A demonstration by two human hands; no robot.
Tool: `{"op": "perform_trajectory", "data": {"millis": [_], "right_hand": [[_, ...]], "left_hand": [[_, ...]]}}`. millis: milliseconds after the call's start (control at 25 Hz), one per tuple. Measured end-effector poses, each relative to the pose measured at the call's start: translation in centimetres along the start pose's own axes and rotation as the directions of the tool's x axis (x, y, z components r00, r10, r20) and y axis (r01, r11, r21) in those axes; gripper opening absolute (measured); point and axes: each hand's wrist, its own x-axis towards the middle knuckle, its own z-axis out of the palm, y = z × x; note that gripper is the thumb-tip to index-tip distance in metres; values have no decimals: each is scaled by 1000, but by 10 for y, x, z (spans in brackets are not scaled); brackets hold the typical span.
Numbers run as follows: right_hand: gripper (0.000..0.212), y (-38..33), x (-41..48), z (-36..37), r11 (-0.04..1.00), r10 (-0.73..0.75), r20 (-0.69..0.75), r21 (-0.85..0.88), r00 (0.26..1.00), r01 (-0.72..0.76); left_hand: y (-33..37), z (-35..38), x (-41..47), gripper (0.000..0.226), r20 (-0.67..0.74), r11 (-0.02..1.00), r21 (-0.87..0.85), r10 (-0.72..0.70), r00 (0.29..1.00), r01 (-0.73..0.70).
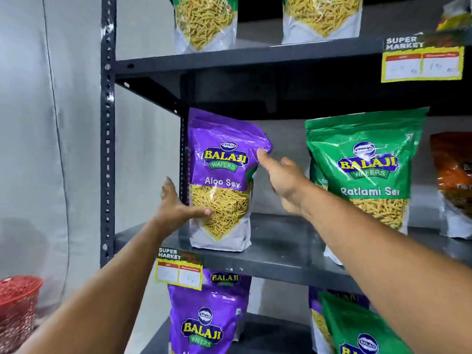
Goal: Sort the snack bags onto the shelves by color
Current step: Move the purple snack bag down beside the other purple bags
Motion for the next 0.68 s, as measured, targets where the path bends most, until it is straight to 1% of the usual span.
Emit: {"op": "perform_trajectory", "data": {"millis": [40, 80, 120, 160, 200, 240, 280, 360, 440, 520, 680], "right_hand": [[35, -4, 6, 8, 991, -11, -2, 137, 1000, 11], [24, -5, 17, 14, 986, 3, 23, 166, 1000, -6], [26, -8, 23, 21, 971, 0, 47, 240, 999, -12], [27, -8, 31, 24, 961, 16, 68, 273, 998, -34], [25, -8, 37, 29, 944, 32, 39, 327, 999, -43], [23, -12, 39, 33, 933, 47, 17, 357, 999, -50], [27, -13, 46, 35, 917, 55, -18, 397, 998, -44], [35, -15, 58, 39, 908, 50, -58, 418, 997, -21], [26, -20, 64, 41, 924, 18, -71, 382, 997, 10], [21, -27, 67, 39, 932, -31, -79, 357, 996, 57], [27, -34, 59, 34, 927, -117, -126, 341, 985, 154]], "left_hand": [[-5, 4, 6, 133, 66, 974, -220, 66, 996, -50], [-14, 10, 13, 124, 161, 934, -352, 126, 979, -63], [-21, 15, 17, 122, 246, 897, -440, 158, 956, -35], [-29, 21, 23, 120, 323, 864, -504, 184, 928, 4], [-32, 22, 26, 116, 363, 829, -558, 212, 907, 30], [-37, 21, 30, 108, 370, 821, -571, 220, 903, 34], [-39, 22, 30, 101, 371, 817, -576, 234, 899, 25], [-42, 23, 29, 95, 369, 831, -556, 217, 904, 28], [-47, 23, 29, 95, 370, 848, -528, 186, 910, 41], [-45, 21, 28, 87, 378, 865, -500, 167, 911, 49], [-39, 20, 21, 71, 373, 879, -474, 157, 915, 43]]}}
